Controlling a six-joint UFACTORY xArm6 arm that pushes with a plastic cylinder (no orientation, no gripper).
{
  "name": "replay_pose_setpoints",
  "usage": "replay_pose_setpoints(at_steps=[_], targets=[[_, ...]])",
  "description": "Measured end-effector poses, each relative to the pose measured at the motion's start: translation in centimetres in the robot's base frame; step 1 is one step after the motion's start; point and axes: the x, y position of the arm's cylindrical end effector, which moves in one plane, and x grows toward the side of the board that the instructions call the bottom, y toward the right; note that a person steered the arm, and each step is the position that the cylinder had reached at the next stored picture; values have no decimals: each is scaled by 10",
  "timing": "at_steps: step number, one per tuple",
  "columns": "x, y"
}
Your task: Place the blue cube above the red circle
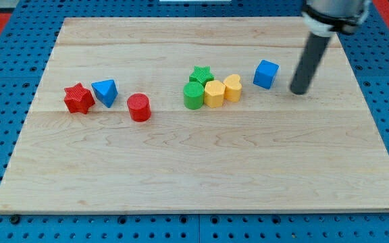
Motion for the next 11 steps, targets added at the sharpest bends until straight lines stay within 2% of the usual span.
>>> replay_pose_setpoints(at_steps=[1, 2, 3, 4, 5, 6, 7, 8, 9, 10, 11], targets=[[-54, -28], [-72, -99], [-84, -143], [-56, -101], [-75, -138], [-106, -201], [-94, -204], [-104, -175], [-71, -141], [-67, -188], [-12, -194]])
